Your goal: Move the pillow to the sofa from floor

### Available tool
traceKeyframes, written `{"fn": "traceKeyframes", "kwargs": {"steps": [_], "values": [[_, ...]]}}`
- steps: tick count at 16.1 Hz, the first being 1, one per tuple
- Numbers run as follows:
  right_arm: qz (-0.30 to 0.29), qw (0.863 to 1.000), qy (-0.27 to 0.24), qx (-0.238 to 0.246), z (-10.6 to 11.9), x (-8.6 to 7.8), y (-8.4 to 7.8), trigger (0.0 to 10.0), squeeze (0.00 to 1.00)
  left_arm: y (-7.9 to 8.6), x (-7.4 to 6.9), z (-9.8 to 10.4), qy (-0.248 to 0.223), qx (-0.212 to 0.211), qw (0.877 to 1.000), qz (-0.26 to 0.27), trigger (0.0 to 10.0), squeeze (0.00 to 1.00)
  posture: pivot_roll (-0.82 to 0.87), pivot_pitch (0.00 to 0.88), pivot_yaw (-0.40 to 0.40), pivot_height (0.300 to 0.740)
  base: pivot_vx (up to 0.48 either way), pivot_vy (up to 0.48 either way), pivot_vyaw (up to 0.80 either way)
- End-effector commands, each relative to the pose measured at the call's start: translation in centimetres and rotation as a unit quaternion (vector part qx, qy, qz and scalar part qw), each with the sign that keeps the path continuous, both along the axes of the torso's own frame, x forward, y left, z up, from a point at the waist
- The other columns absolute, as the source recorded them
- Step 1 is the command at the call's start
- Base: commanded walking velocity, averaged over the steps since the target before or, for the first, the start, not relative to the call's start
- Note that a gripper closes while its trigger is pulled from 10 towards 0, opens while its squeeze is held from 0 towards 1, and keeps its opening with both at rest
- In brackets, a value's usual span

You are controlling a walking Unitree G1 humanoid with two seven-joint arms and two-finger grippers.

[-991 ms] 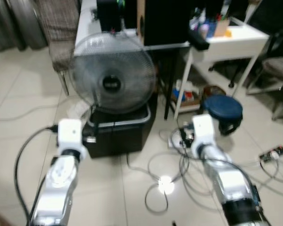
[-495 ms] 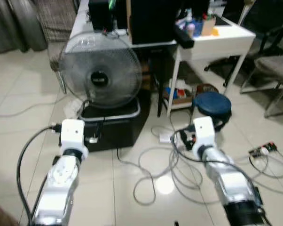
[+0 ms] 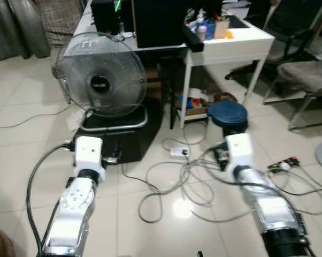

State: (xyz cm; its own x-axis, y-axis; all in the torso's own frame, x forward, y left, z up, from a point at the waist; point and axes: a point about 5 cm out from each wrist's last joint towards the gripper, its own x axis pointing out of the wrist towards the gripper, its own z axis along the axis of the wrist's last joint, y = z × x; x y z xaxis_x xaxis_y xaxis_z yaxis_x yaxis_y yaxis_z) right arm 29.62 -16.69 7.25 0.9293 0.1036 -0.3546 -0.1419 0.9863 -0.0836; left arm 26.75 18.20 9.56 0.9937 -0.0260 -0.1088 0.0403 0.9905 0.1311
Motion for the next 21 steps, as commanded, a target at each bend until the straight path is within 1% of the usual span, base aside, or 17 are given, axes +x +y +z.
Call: {"fn": "traceKeyframes", "kwargs": {"steps": [1,2,3,5,7,8,10,18,21], "values": [[0.009,1.0,-0.004,0.009,0.2,0.2,0.9,10.0,0.0,0.6,0.2,0.0,0.013,0.01,1.0,0.006,10.0,0.0,0.05,0.0,0.021,0.74,0.0,0.48,0.0],[0.006,1.0,-0.003,0.01,0.2,0.1,0.9,10.0,0.0,0.6,0.3,-0.1,0.019,0.013,1.0,0.007,10.0,0.0,0.06,0.0,0.023,0.74,0.0,0.48,0.0],[0.005,1.0,-0.003,0.01,0.2,0.2,1.0,10.0,0.0,0.7,0.3,0.1,0.011,0.02,1.0,0.008,10.0,0.0,0.06,0.0,0.022,0.74,0.0,0.48,0.0],[0.005,1.0,-0.002,0.014,0.2,0.2,1.1,10.0,0.0,1.2,0.3,0.1,0.009,0.029,0.999,0.021,10.0,0.0,0.07,0.0,0.019,0.74,0.0,0.0,0.0],[0.007,1.0,-0.002,0.019,0.2,0.2,1.4,10.0,0.0,1.5,0.2,0.2,0.008,0.026,0.999,0.025,10.0,0.0,0.07,0.0,0.016,0.74,0.0,0.0,0.0],[0.013,1.0,-0.002,0.022,0.3,0.3,1.8,10.0,0.0,1.7,0.3,0.4,0.004,0.022,1.0,0.022,10.0,0.0,0.08,0.0,0.012,0.74,0.0,0.0,0.0],[0.015,1.0,-0.002,0.024,0.4,0.5,2.0,10.0,0.0,1.7,0.3,0.5,0.004,0.012,1.0,0.019,10.0,0.0,0.08,0.0,0.011,0.74,0.0,0.0,0.0],[0.009,1.0,-0.002,0.026,0.3,0.5,2.1,10.0,0.0,1.5,0.5,0.5,0.009,0.013,1.0,0.003,10.0,0.0,0.07,0.0,0.022,0.74,0.0,0.0,0.0],[0.006,1.0,0.0,0.024,0.2,0.3,1.9,10.0,0.0,1.3,0.6,0.5,0.012,0.014,1.0,-0.001,10.0,0.0,0.07,0.0,0.024,0.74,-0.263,0.0,0.0]]}}
